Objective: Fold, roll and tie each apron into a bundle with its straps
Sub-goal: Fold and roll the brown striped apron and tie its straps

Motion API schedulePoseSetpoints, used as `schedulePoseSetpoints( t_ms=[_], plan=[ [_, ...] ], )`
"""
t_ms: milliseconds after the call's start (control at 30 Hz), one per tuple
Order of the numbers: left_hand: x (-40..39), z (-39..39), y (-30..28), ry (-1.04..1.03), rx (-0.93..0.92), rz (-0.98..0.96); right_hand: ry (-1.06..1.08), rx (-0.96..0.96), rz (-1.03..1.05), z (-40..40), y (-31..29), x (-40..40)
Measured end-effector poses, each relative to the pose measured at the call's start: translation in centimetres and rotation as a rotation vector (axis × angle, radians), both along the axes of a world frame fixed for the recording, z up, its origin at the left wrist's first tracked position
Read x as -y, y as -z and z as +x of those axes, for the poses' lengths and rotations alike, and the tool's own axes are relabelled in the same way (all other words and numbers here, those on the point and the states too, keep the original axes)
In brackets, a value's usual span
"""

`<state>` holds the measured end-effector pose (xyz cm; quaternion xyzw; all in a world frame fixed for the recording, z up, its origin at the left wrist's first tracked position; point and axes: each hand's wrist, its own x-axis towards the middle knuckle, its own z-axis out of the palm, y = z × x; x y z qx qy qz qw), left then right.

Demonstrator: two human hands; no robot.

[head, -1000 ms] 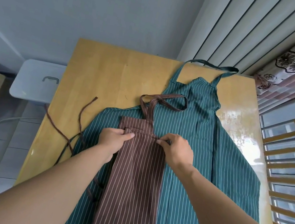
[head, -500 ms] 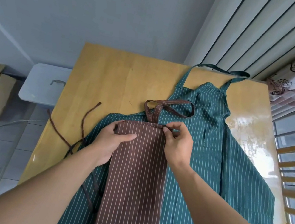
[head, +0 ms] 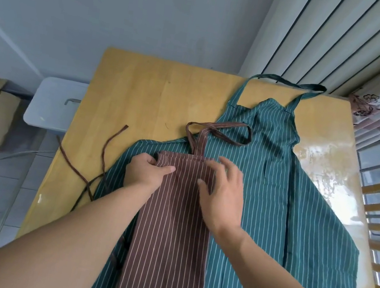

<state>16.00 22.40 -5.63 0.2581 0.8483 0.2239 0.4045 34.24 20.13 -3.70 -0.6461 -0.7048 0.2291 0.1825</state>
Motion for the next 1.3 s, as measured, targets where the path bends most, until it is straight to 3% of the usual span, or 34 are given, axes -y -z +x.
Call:
schedulePoseSetpoints(
  t_ms=[100,200,267,367,467,567,667,767,900,1000,1067,1167,1233,1300],
  plan=[
    [0.1,0.6,-1.0,0.034,-0.065,-0.041,-0.346,0.053,0.127,-0.6,0.1,4.9],
    [0.9,1.1,-2.6,0.067,0.127,-0.015,-0.717,0.016,0.019,-0.9,0.0,11.1],
    [2.7,1.5,-3.6,0.145,0.196,0.076,-0.857,0.13,-0.041,-0.9,0.4,14.9],
    [8.2,0.6,-4.0,0.444,-0.012,0.286,-0.812,0.326,-0.039,-0.7,1.2,19.2],
    [13.9,-2.8,-2.3,0.69,-0.207,0.345,-0.72,0.468,-0.102,-0.5,1.8,20.8],
    [17.4,-7.7,-1.5,1.001,-0.515,0.205,-0.671,0.542,-0.156,-0.2,1.0,21.6],
    [18.9,-11.2,-2.7,1.238,-0.664,-0.033,-0.635,0.59,-0.27,-0.7,-0.2,21.8],
    [20.4,-14.6,-3.5,1.204,-0.815,-0.162,-0.612,0.613,-0.289,-1.4,-0.8,21.7],
    [21.9,-18.7,-4.5,0.878,-0.931,-0.328,-0.641,0.639,-0.286,-1.3,-1.6,21.6],
    [21.7,-18.3,-5.4,0.931,-0.803,-0.096,-0.601,0.549,-0.255,-0.7,-2.3,21.2],
    [21.2,-15.4,-6.2,1.125,-0.577,0.096,-0.533,0.488,-0.148,-0.5,-2.7,21.0],
    [21.3,-8.5,-7.6,1.416,-0.324,0.142,-0.418,0.438,0.105,0.2,-3.3,20.5],
    [21.6,-5.0,-7.8,1.426,-0.25,0.153,-0.342,0.331,0.167,0.2,-4.5,19.7],
    [21.8,-3.9,-6.8,1.302,-0.213,0.2,-0.252,0.159,0.12,0.2,-6.2,18.8]
  ],
)
